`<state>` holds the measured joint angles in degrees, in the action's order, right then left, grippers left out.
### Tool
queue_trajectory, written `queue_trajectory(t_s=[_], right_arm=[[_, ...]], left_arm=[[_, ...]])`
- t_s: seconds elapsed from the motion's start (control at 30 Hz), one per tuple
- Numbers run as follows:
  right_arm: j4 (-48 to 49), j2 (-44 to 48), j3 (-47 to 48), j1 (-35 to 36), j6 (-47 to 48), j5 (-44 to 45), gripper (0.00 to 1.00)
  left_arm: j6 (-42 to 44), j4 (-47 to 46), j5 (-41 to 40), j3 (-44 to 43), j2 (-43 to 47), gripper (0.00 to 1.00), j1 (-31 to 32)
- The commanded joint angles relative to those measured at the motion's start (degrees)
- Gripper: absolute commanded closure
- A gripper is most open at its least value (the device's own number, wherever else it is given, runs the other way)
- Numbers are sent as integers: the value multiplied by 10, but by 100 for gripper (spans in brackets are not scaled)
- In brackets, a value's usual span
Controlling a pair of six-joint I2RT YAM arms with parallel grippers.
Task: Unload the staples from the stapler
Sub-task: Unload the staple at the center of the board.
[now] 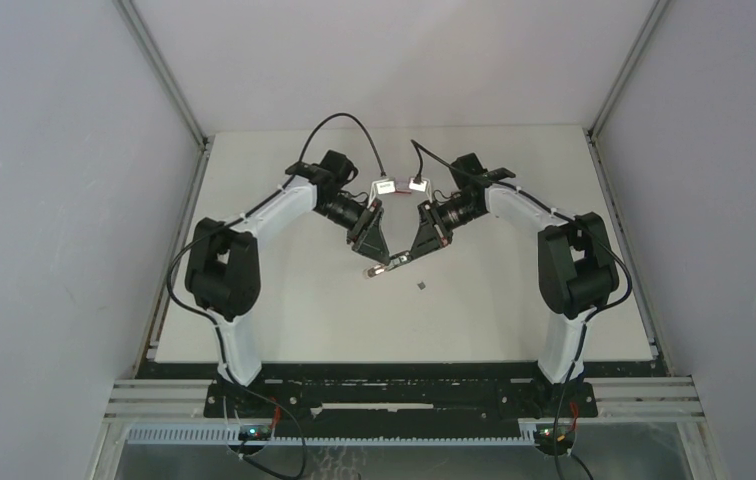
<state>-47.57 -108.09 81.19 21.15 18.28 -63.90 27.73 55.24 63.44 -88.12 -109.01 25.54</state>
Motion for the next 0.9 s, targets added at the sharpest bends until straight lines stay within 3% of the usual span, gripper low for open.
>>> queue_trajectory(t_s=[0.0,0.3,0.43,0.57,0.87], right_arm=[[5,33,21,3,15,-12,100],[4,35,21,3,16,-17,100],[2,37,21,3,17,-17,100],[0,38,22,3,19,-21,100],[0,40,22,3,18,-24,100]], left_arm=[[61,56,22,-39,-10,46,9],[75,68,10,-42,-27,48,19],[55,48,4,-39,-29,39,18],[38,30,-7,-35,-30,36,19],[49,44,-4,-35,-36,46,19]])
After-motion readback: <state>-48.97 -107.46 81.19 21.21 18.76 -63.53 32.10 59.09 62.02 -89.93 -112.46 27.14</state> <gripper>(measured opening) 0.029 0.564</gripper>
